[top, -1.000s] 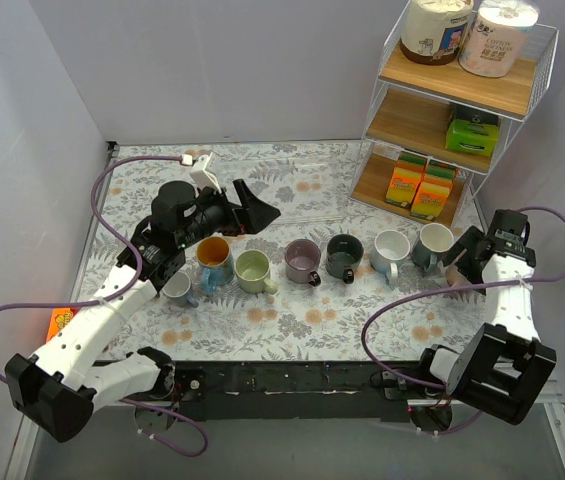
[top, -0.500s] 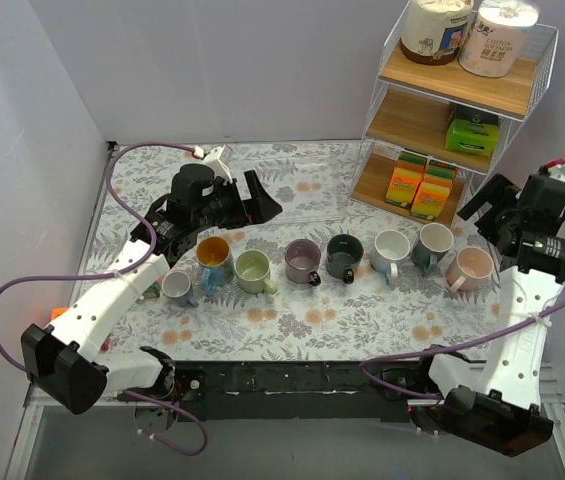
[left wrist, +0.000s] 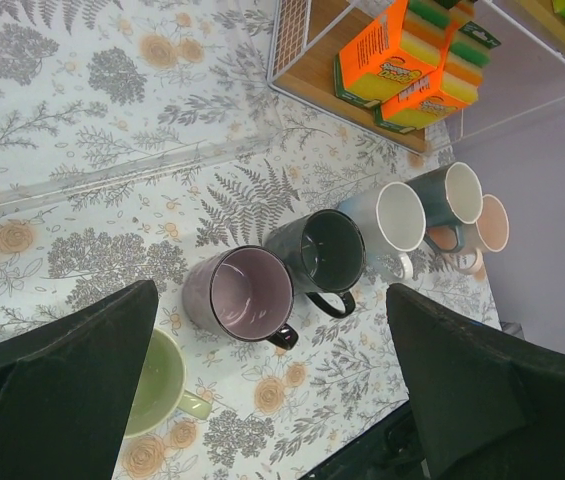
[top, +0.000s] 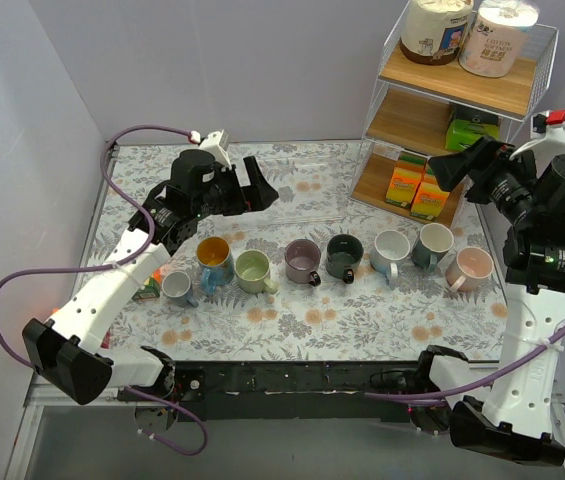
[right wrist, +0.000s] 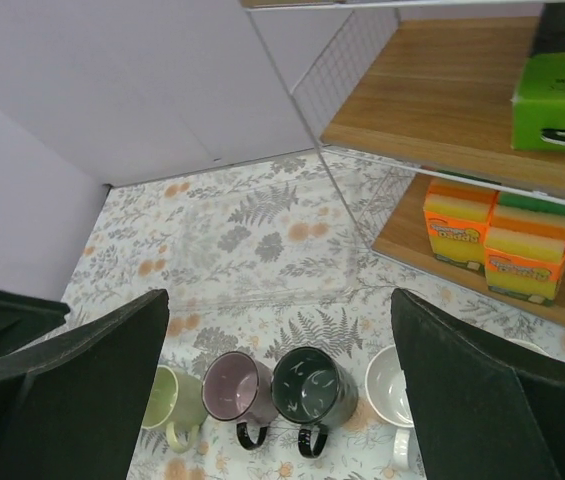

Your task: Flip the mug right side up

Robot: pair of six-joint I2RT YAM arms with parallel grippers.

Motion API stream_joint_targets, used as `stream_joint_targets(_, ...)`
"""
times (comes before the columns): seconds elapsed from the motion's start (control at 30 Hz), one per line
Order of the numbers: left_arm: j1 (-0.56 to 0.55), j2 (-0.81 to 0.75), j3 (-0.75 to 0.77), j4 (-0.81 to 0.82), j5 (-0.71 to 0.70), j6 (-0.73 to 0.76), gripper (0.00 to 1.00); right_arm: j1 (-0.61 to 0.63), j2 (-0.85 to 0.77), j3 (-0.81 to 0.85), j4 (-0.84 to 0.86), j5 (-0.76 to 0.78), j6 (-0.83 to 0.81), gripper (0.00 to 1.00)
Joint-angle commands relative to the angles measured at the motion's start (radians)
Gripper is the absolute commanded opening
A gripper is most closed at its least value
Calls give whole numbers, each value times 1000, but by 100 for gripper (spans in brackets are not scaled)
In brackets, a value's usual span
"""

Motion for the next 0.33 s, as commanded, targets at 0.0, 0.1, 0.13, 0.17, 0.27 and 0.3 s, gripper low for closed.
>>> stream_joint_targets(0.0,0,-25,57,-28,-38,26,98,31,-2,17,106,-107,-42,99)
stream_joint_targets(0.1,0,-28,60,-24,-32,29,98,36,-13,-19,127,-101,-24,99)
stream_joint_targets(0.13,0,-31,52,-22,-32,29,98,36,-27,-44,139,-82,-18,99)
stream_joint_targets(0.17,-1,-33,46,-14,-27,35,98,36,-35,-54,150,-72,-13,99)
stream_joint_targets(0.27,0,-31,40,-21,-33,38,98,34,-47,-72,167,-38,-8,99)
stream_joint_targets(0.3,-1,-33,39,-21,-41,38,98,34,-44,-72,162,-38,-7,99)
